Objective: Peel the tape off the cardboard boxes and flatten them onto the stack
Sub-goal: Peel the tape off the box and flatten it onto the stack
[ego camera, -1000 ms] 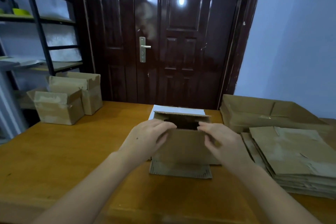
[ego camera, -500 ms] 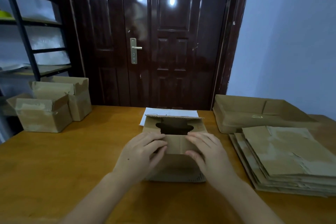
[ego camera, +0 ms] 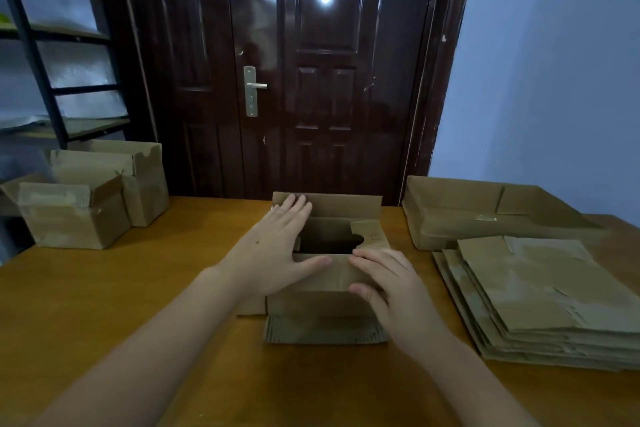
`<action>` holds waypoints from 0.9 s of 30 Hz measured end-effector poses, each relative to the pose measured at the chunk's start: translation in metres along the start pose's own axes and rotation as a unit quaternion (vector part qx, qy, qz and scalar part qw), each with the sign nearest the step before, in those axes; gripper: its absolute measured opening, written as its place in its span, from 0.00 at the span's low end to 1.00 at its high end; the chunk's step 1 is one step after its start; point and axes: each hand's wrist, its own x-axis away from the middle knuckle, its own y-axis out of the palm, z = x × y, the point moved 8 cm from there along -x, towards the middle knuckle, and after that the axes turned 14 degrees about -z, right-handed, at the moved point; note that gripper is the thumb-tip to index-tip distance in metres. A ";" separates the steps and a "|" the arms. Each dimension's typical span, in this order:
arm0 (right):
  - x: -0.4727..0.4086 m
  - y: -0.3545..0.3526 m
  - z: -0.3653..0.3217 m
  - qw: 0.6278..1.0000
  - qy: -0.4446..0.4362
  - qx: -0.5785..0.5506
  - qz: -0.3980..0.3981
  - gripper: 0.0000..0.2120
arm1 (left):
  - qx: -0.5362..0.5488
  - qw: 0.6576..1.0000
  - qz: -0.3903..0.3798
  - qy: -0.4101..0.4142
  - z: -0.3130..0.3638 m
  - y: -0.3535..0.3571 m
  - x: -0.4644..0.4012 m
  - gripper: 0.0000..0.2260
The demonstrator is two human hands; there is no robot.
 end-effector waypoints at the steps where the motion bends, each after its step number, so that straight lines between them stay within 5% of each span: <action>1: 0.000 0.000 0.000 1.000 -0.003 0.000 -0.001 0.20 | -0.004 1.000 -0.025 -0.011 -0.004 0.002 -0.007 0.54; 8: -0.003 0.000 0.002 1.000 0.001 0.011 -0.006 0.20 | 0.013 0.993 -0.113 -0.045 -0.022 0.018 -0.030 0.65; 13: -0.032 -0.009 0.008 0.996 0.024 -0.011 -0.084 0.34 | -0.010 0.995 -0.089 -0.046 -0.024 0.020 -0.027 0.61; 18: -0.080 0.003 0.021 0.950 0.069 0.058 -0.297 0.62 | -0.001 0.995 -0.086 -0.044 -0.023 0.020 -0.028 0.60; 21: -0.089 0.014 0.030 0.919 0.084 0.071 -0.378 0.64 | -0.003 0.997 -0.070 -0.038 -0.020 0.018 -0.024 0.60; 27: -0.084 0.024 0.041 0.916 0.092 0.089 -0.381 0.67 | -0.093 0.992 -0.057 0.069 0.008 0.007 -0.018 0.46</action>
